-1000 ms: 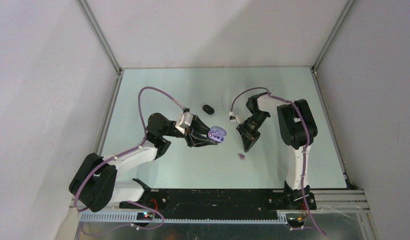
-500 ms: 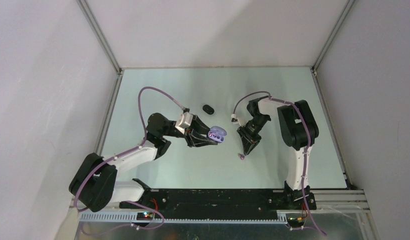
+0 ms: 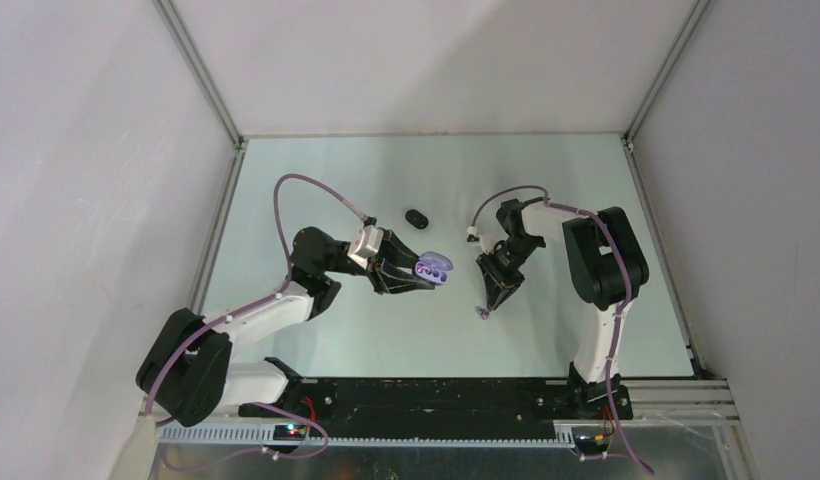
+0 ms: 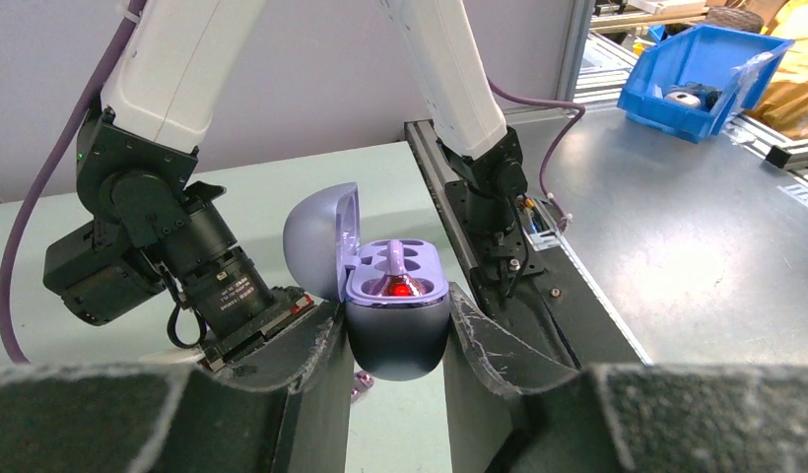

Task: Insert the wireless bluetooth earbuds into the charging case
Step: Pick up the earbud from the center of the board.

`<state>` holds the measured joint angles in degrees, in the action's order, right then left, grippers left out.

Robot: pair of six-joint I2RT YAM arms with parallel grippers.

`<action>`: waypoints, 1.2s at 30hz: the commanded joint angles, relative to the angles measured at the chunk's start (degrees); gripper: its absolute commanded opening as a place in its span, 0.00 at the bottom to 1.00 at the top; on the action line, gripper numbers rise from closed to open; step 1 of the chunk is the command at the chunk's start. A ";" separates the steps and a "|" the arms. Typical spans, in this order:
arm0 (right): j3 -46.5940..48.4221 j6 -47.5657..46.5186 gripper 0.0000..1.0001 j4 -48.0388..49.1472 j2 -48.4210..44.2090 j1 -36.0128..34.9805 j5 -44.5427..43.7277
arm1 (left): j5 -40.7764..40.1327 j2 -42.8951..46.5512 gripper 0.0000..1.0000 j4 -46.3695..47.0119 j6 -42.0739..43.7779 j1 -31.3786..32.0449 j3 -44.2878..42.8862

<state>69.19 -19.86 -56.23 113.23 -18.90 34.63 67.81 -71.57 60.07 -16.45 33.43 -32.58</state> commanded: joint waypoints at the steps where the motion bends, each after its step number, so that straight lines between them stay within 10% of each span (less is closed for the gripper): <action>1: -0.19 1.36 0.22 0.99 -0.02 -0.33 1.76 | 0.72 1.19 0.04 2.59 0.80 0.40 -1.17; 36: -0.01 0.98 0.25 -0.89 2.39 -1.82 8.19 | 1.01 1.31 0.04 3.02 0.71 0.40 -1.08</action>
<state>67.83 -18.63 -56.84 114.06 -20.56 39.05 67.99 -71.55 60.36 -16.45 33.43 -32.58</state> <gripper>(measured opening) 0.265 0.374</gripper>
